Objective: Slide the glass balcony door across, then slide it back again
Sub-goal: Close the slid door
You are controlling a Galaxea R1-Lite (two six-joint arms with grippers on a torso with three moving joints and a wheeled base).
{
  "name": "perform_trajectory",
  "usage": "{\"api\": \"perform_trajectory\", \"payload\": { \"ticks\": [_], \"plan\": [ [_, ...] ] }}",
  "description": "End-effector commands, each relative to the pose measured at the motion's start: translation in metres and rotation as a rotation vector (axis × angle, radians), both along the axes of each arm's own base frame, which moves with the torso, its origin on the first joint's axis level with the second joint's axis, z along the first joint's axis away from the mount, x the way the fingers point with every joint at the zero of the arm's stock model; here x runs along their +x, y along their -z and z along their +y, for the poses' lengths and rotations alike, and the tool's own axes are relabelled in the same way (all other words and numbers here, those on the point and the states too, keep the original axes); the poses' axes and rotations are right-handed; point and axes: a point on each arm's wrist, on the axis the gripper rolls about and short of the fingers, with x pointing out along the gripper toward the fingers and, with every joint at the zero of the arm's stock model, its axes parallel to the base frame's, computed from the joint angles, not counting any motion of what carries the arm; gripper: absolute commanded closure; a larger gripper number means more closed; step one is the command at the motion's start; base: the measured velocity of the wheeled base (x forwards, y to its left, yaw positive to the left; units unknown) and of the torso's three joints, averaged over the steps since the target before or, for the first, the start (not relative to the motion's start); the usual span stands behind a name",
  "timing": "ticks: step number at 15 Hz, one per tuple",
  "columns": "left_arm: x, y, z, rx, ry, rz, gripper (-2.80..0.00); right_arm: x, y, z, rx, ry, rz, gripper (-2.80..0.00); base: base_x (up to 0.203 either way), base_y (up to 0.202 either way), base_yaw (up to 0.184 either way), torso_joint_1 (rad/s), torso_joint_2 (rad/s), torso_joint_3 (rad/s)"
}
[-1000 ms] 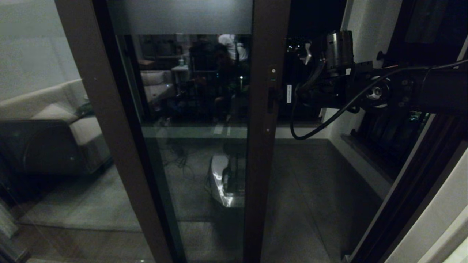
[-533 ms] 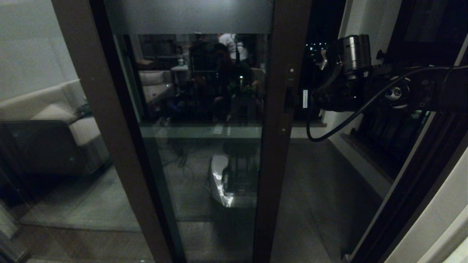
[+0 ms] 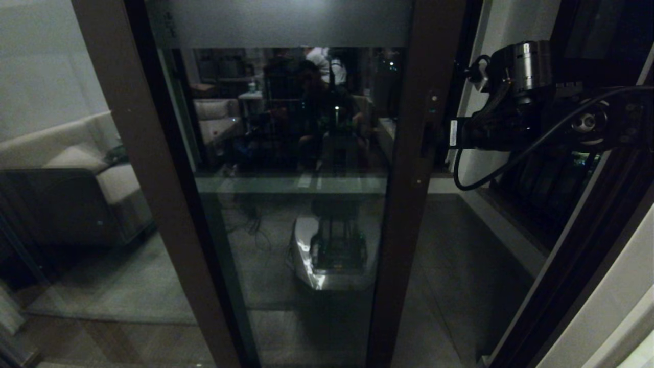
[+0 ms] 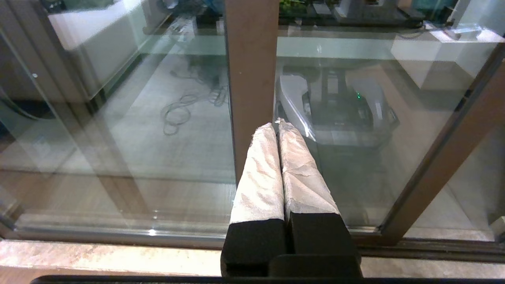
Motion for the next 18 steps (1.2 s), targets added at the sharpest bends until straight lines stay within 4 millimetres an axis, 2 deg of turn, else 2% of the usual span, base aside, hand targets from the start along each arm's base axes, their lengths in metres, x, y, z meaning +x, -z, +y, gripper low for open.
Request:
{"api": "perform_trajectory", "payload": {
  "ticks": [1, 4, 14, 18],
  "plan": [
    [0.0, 0.0, 0.0, 0.0, -0.001, 0.0, 0.0, -0.006, -0.003, -0.008, 0.006, 0.012, -0.006, -2.8, 0.0, 0.0, 0.0, 0.0, 0.0, 0.0],
    [0.0, 0.0, 0.0, 0.0, -0.001, 0.002, 0.0, -0.017, -0.001, -0.015, 0.012, -0.004, 0.016, -2.8, 0.0, 0.0, 0.0, 0.0, 0.0, 0.0],
    [0.0, 0.0, 0.0, 0.0, -0.001, 0.001, 0.0, -0.019, -0.006, -0.049, 0.015, 0.081, 0.006, -2.8, 0.0, 0.0, 0.0, 0.0, 0.0, 0.0],
    [0.0, 0.0, 0.0, 0.0, -0.001, 0.0, 0.0, -0.027, -0.01, -0.057, 0.022, 0.083, 0.003, -2.8, 0.0, 0.0, 0.0, 0.0, 0.0, 0.0]
  ]
}}
